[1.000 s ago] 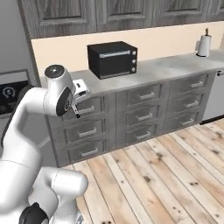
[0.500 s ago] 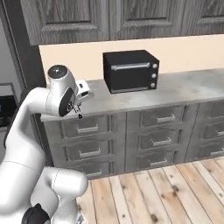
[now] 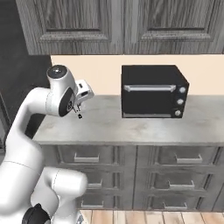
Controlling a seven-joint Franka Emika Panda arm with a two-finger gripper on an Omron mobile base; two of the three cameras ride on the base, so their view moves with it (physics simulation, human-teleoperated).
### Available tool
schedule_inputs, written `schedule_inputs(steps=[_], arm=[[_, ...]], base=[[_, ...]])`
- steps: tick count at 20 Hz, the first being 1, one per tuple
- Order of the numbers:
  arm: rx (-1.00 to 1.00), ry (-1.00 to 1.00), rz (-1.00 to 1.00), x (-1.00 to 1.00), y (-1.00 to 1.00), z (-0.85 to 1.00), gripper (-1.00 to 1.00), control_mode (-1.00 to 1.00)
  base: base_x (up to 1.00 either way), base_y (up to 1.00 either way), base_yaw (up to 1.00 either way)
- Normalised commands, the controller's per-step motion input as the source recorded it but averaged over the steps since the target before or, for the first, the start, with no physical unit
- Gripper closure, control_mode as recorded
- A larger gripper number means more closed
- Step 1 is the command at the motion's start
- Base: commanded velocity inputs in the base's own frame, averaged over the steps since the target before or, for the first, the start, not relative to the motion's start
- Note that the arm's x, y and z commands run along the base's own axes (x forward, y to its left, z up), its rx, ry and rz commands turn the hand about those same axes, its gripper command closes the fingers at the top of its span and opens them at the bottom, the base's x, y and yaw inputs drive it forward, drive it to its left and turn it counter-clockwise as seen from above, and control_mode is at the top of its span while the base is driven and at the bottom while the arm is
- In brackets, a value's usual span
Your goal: Pick up the tongs from the counter and place them near the plate next to the oven.
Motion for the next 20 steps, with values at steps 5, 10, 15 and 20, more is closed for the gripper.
schedule_inputs(steps=[5, 10, 15, 20], arm=[[0.00, 0.00, 0.00, 0.00, 0.00, 0.00, 1.00, 1.00], [0.00, 0.03, 0.00, 0.02, 0.00, -0.12, 1.00, -1.00], [0.00, 0.17, -0.10, 0.00, 0.00, -0.80, 1.00, -1.00], [0.05, 0.23, -0.34, 0.16, -0.02, -0.69, 1.00, -1.00]], base=[[1.00, -0.43, 0.38], [0.59, -0.18, 0.18], [0.00, 0.00, 0.00], [0.00, 0.00, 0.00]])
